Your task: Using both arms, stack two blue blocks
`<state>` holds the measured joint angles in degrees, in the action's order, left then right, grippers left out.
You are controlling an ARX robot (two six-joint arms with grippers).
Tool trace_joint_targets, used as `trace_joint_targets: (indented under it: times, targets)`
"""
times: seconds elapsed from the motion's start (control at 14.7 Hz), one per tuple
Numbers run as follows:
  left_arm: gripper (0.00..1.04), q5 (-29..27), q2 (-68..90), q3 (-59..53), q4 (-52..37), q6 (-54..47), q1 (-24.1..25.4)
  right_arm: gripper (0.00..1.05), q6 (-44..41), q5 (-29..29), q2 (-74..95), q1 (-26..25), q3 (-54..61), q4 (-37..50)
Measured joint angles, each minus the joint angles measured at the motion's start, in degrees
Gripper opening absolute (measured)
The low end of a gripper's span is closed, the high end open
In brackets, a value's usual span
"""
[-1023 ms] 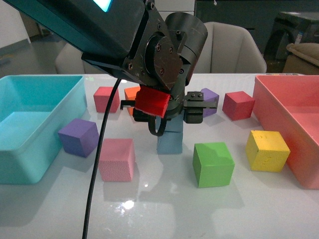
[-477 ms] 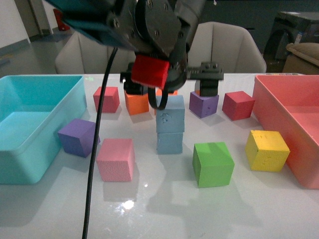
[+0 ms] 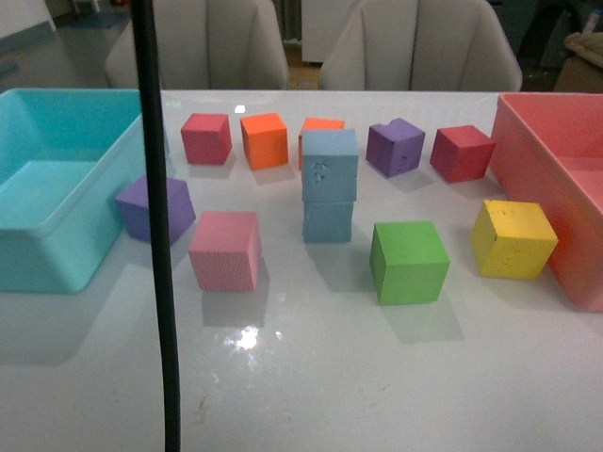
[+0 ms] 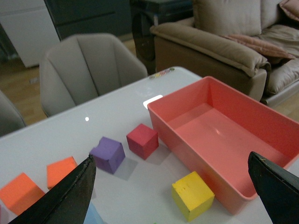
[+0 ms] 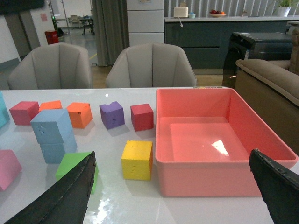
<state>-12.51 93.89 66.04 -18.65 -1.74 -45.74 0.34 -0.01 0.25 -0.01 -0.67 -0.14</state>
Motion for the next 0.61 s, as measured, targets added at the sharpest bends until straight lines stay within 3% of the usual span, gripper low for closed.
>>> trace_joint_targets:
  times: [0.07,0.14,0.2,0.41,0.48,0.61]
  targets:
    - [0.94,-5.5,-5.8,-3.7,-4.0,-2.6,-2.1,0.98,0.0,0.0,0.0,0.0,0.0,-0.1]
    - [0.78,-22.4,-12.5,-10.4,-14.8,-0.6,-0.3,0.98,0.0,0.0,0.0,0.0,0.0,0.0]
    - [0.58,-29.5,-22.6,-25.4,-20.8,0.9,5.4,0.98,0.0,0.0,0.0,0.0,0.0,0.0]
    - [0.11,-17.0,-35.8,-48.9,-17.3,1.5,15.3,0.98,-0.1,0.0,0.0,0.0,0.0,0.0]
    - [0.02,-13.3,-43.3,-51.4,-17.5,1.7,20.9,0.98,-0.1,0.0,0.0,0.0,0.0,-0.1]
    - [0.02,-7.6,-49.8,-55.8,-15.1,1.7,25.9,0.98,-0.1,0.0,0.0,0.0,0.0,0.0]
